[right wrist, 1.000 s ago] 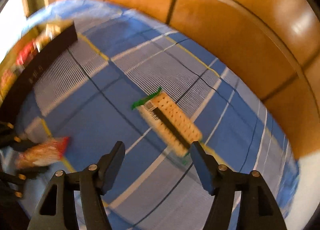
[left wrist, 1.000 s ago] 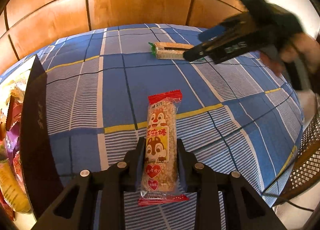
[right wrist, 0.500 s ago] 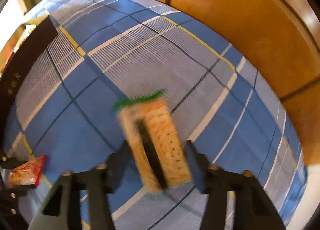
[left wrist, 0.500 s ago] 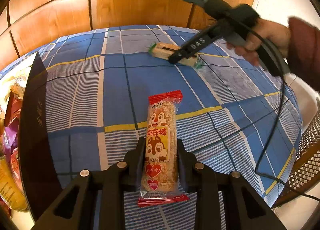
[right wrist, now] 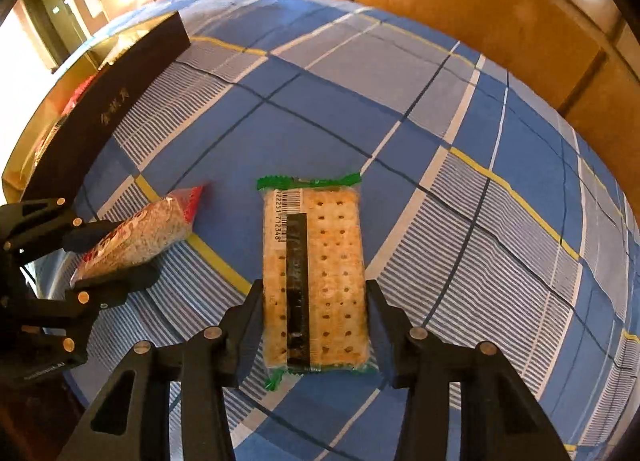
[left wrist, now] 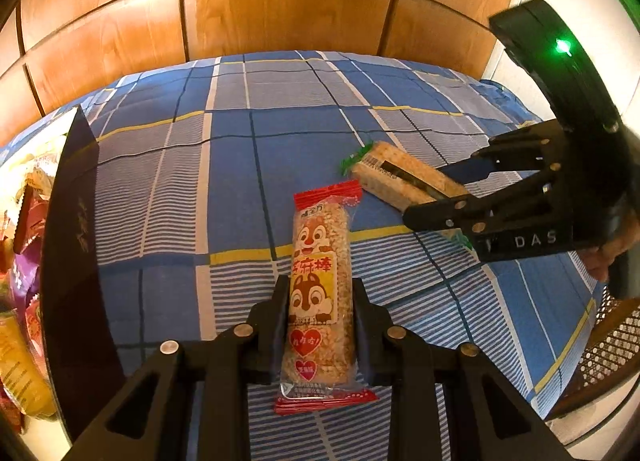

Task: Organize snacks
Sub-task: 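Carry the rice bar into the gold tray and release it with left gripper while right holds crackers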

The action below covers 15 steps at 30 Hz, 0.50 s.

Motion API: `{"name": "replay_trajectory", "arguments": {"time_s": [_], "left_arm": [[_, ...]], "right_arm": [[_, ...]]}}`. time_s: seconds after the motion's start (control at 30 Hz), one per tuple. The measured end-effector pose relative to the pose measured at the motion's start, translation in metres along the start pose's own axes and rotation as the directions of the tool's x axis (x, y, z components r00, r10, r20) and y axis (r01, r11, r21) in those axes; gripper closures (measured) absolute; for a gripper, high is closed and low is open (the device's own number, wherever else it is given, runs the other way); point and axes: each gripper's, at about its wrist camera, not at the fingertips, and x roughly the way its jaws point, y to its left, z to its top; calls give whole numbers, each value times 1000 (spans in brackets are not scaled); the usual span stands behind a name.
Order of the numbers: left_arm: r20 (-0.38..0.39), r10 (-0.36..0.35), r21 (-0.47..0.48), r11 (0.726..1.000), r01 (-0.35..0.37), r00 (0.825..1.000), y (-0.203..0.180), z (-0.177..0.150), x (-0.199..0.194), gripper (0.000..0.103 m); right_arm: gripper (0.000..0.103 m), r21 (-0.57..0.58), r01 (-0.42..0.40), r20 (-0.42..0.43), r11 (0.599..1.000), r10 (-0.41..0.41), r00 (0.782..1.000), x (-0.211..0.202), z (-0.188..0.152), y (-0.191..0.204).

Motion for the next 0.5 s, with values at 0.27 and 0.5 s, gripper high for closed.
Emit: {"name": "replay_trajectory", "arguments": {"time_s": [0.27, 0.5], "left_arm": [[-17, 22, 10, 1000, -21, 1000, -4, -3, -7, 75], [15, -39, -41, 998, 40, 999, 4, -2, -31, 75]], "right_arm": [[55, -67, 20, 67, 998, -15, 998, -8, -21, 9], [55, -108, 49, 90, 993, -39, 995, -12, -24, 16]]}}
